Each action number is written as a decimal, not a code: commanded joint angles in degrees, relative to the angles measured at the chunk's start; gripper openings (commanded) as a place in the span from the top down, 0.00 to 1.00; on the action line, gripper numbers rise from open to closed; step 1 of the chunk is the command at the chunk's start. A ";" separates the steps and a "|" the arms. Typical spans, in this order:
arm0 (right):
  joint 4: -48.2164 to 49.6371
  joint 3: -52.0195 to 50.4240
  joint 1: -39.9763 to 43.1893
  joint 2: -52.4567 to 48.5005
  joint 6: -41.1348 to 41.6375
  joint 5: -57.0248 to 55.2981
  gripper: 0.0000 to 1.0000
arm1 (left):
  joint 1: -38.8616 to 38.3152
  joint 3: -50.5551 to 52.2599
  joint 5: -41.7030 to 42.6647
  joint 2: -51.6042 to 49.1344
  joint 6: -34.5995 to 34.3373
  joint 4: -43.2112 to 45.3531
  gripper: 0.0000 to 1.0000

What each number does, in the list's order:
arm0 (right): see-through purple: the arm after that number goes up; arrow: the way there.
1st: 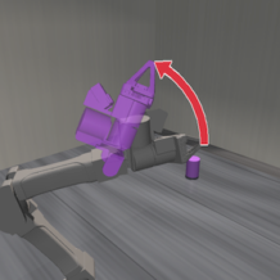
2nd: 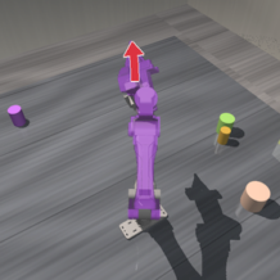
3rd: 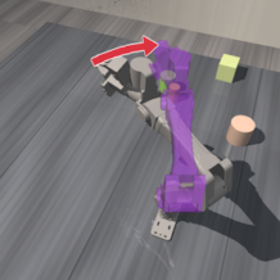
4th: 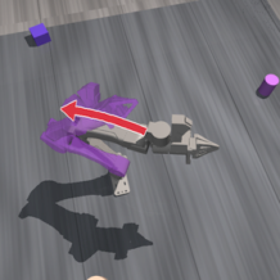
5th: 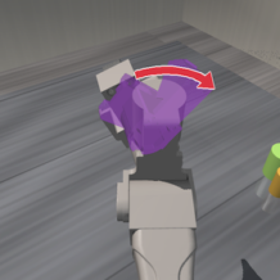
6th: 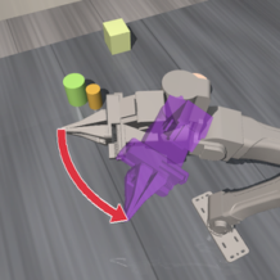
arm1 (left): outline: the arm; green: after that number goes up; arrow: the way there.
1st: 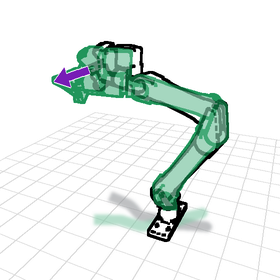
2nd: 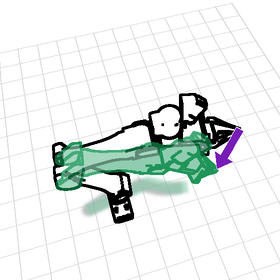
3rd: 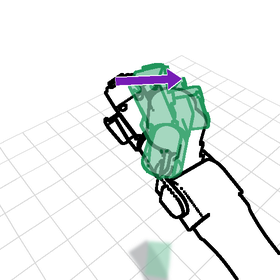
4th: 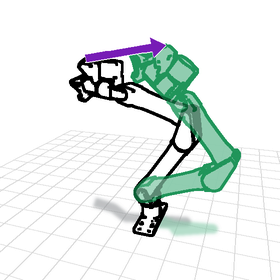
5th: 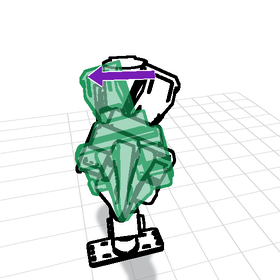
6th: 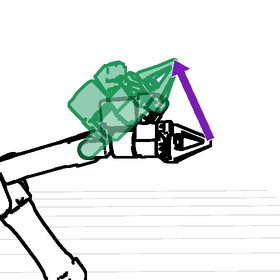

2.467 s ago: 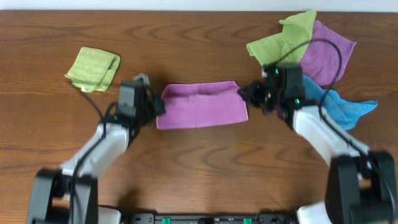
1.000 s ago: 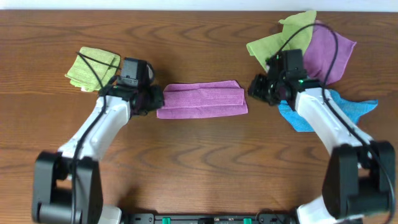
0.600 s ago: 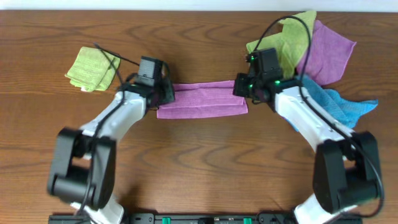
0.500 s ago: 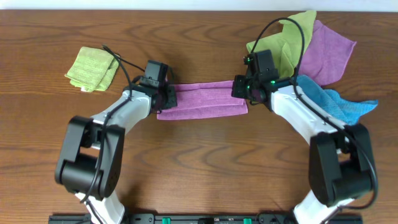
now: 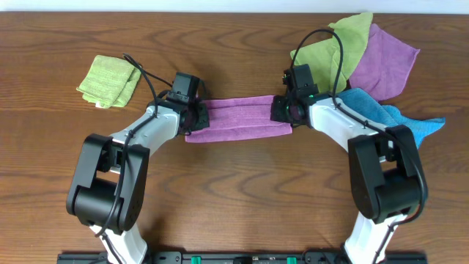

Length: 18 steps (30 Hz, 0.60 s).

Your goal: Fold the cloth

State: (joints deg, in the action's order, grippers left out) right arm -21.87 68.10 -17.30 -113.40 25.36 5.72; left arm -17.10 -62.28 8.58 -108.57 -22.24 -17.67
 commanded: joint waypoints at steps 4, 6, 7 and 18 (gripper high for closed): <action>-9.16 -1.36 -1.11 -1.53 -0.42 -0.31 0.98 | -0.28 0.39 -1.03 -0.81 -0.04 -6.97 0.94; -12.24 -1.36 -1.11 -0.87 0.35 -0.33 0.98 | -0.28 0.39 -1.03 -0.81 -0.04 -9.18 0.94; -13.44 -1.36 -1.16 -0.44 0.35 -0.31 0.98 | -0.28 0.39 -1.03 -0.81 -0.04 -10.08 0.95; -18.29 -1.16 -0.31 12.79 -0.26 0.94 0.62 | -0.28 0.39 -1.05 -0.81 -0.07 -11.82 0.94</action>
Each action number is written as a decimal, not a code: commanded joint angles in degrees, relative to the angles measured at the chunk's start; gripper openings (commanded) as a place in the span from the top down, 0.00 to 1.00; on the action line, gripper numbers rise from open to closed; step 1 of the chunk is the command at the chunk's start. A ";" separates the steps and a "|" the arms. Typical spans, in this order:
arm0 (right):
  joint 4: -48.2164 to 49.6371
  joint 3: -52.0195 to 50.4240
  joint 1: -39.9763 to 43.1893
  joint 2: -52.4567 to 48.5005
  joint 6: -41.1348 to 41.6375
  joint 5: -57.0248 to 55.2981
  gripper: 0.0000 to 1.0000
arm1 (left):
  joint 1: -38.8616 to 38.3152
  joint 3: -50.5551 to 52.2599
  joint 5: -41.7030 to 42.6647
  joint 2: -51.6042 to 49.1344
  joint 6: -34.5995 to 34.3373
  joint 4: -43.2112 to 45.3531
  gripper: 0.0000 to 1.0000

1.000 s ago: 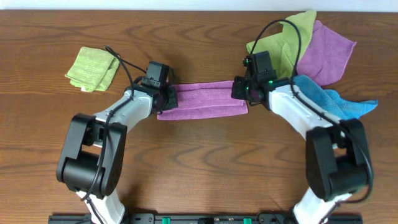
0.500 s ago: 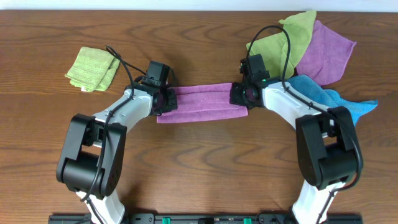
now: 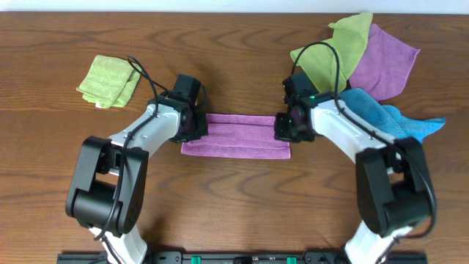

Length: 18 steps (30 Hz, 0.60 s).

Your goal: Fold the cloth

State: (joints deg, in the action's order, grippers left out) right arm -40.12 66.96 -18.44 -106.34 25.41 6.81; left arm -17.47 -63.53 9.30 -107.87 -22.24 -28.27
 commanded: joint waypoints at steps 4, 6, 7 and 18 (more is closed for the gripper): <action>-0.35 -0.02 4.68 16.04 -3.15 5.95 0.24 | 0.07 1.64 -1.70 -1.51 -0.35 -1.33 0.94; -0.79 -0.24 8.15 19.58 -6.34 10.16 0.16 | 0.07 1.64 -1.49 -1.51 -1.97 -1.53 0.94; -1.07 -0.61 9.62 20.04 -7.50 11.82 0.15 | 0.07 1.64 -0.81 -1.51 -2.27 -1.49 0.94; 18.62 -19.30 16.17 13.25 -11.80 37.24 0.11 | 0.07 1.64 0.87 -1.51 -2.64 -0.90 0.94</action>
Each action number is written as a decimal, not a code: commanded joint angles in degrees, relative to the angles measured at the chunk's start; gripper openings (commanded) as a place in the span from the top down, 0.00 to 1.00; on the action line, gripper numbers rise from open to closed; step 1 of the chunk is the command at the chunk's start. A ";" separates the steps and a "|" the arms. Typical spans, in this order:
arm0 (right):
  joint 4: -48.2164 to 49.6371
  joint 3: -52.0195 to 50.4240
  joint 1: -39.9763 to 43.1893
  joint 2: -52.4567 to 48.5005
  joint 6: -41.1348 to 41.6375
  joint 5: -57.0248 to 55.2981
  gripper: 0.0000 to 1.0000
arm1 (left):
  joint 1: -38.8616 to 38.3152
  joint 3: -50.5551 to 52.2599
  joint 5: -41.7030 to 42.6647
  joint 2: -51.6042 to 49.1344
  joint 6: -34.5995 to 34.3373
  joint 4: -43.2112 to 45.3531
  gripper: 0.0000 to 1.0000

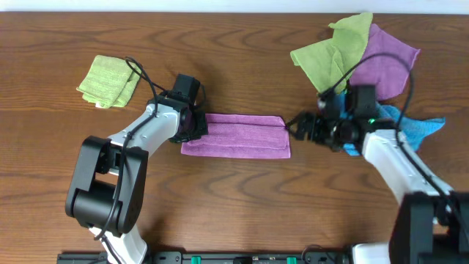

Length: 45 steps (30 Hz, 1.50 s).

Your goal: Fold the cloth

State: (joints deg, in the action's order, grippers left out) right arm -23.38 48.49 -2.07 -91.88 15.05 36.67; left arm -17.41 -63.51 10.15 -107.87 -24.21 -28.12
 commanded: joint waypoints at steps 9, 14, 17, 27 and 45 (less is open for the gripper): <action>9.90 -1.57 -0.26 -13.88 -0.74 10.27 0.12 | 0.00 1.62 0.42 -1.51 -0.70 -0.44 0.94; 13.66 -1.57 -1.77 -17.46 1.07 10.34 0.17 | 0.00 1.62 0.61 -1.51 -1.20 -0.15 0.94; 14.36 -1.57 -3.65 -17.70 1.25 10.32 0.25 | 0.02 1.62 1.95 -1.51 -1.18 0.59 0.94; 6.71 5.07 -0.59 -16.02 2.05 10.12 0.98 | 2.47 -1.20 1.66 9.09 0.85 -2.62 0.95; -29.46 30.53 -17.31 -11.39 5.77 -40.02 0.98 | 7.23 -2.29 1.29 48.37 1.51 -23.12 0.94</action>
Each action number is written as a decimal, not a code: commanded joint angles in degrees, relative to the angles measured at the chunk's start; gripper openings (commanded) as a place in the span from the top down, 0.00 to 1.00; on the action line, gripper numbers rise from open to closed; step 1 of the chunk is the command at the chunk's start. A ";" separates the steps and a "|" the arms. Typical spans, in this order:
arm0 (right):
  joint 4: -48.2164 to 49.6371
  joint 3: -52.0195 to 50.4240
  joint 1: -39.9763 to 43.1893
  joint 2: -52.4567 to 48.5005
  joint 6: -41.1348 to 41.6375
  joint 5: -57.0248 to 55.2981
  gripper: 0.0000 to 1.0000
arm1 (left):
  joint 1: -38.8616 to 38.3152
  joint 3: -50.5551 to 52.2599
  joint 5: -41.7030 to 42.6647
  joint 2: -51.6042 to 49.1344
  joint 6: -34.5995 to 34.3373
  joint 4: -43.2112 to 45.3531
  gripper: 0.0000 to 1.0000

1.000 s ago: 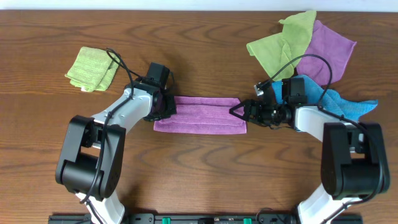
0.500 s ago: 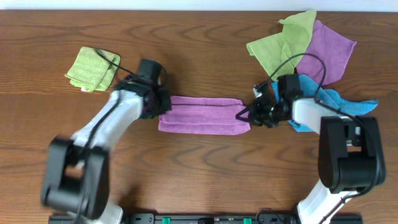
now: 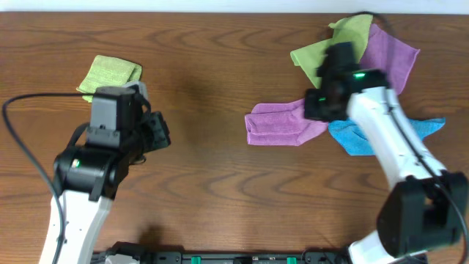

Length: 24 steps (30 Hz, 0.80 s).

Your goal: Fold the cloth

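Observation:
The folded purple cloth (image 3: 275,126) lies right of the table's middle as a short thick band, its right end tucked under my right wrist. My right gripper (image 3: 314,110) points down onto that end and seems shut on it; the fingers are mostly hidden by the wrist. My left gripper (image 3: 160,130) hangs open well to the left, far from the cloth, with nothing in it.
A folded light-green cloth (image 3: 110,77) sits at the far left, just behind my left arm. At the back right is a pile of loose cloths: a green one (image 3: 322,55), a purple one (image 3: 392,62) and a blue one (image 3: 359,139) touching the folded cloth's right end.
The purple cloth now lies well to the right, against the blue cloth, and looks shorter. My right gripper is on its right end. My left gripper has let go and stands far to the left.
Both grippers held the ends of the purple cloth, stretched as a strip at mid-table. It then lay lower as a folded band. Then my right gripper was off its right end while my left stayed. Now the left has withdrawn and the cloth sits by the pile.

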State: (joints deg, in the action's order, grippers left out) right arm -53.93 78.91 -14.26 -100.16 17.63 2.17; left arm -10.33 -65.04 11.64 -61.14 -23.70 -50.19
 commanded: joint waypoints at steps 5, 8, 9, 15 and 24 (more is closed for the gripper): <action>5.64 0.11 -11.76 -8.79 8.15 -6.88 0.98 | 0.15 -0.76 0.02 2.84 1.01 -4.79 0.94; 8.66 0.11 -13.27 -10.75 9.62 -6.82 0.98 | 0.13 -0.74 0.02 2.71 1.03 -6.45 0.94; 9.20 0.11 -13.49 -11.15 9.84 -6.54 0.99 | 0.15 -0.74 0.02 2.71 1.03 -6.58 0.94; 12.11 0.11 -14.47 -11.87 10.88 -0.07 0.94 | 0.13 -0.70 -0.20 2.62 1.49 -6.56 0.94; 12.68 5.40 -12.20 -10.93 9.97 25.24 0.98 | 0.13 0.63 -1.31 -2.62 1.44 -5.09 0.61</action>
State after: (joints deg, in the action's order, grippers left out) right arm -40.58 80.55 -27.97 -111.28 28.03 19.09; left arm -10.33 -65.01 11.35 -61.60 -22.48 -55.99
